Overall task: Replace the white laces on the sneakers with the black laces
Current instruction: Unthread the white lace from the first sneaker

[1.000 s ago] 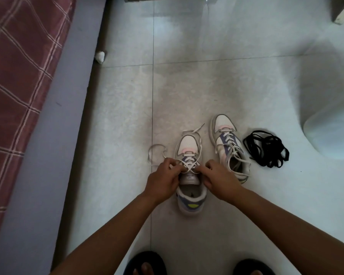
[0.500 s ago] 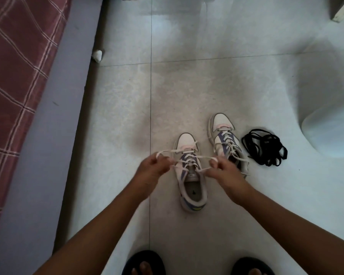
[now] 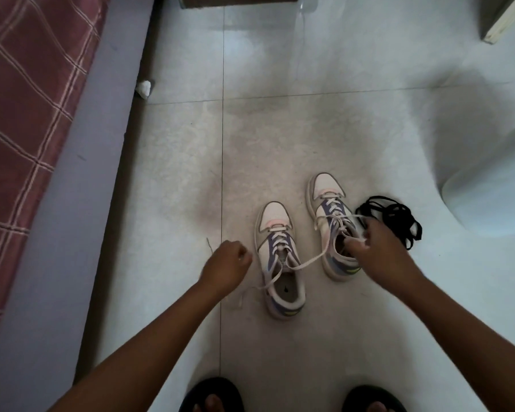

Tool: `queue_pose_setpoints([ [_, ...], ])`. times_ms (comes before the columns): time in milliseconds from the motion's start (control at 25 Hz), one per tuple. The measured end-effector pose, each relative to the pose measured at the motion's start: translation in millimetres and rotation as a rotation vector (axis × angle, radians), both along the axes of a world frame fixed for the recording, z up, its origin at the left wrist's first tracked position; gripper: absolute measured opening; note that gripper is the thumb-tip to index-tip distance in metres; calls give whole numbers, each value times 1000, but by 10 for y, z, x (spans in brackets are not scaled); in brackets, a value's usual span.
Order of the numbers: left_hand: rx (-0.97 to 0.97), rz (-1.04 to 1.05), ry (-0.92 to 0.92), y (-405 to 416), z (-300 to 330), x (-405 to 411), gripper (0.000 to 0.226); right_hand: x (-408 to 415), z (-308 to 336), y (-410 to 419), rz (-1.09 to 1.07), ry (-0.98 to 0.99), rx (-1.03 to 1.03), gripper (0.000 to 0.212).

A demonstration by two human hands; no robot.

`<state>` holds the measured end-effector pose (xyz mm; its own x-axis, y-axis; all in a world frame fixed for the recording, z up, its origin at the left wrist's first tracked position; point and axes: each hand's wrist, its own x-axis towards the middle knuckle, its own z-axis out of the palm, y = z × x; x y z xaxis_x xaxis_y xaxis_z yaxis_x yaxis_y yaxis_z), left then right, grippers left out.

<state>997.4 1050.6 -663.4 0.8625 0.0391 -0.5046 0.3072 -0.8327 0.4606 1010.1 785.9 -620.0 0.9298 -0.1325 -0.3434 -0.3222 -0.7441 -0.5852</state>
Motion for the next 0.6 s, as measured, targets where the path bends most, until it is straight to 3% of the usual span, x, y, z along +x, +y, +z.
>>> queue_pose_setpoints([
  [80, -78, -56, -41, -286, 14, 103, 23, -141, -84, 300, 237, 81, -54, 12],
  [160, -69, -108, -47, -473, -10, 216, 21, -253, -267, 522, 387, 195, -114, 21],
  [280, 52, -207, -9, -544, -87, 373, 25, -221, -469, 646, 460, 170, -224, 30],
  [400, 46, -334, 94, -484, -96, 498, 23, -208, -571, 671, 456, 180, -161, 26],
  [600, 582, -721, -321, -352, -68, 366, 20, -216, -605, 654, 371, 122, -146, 25],
])
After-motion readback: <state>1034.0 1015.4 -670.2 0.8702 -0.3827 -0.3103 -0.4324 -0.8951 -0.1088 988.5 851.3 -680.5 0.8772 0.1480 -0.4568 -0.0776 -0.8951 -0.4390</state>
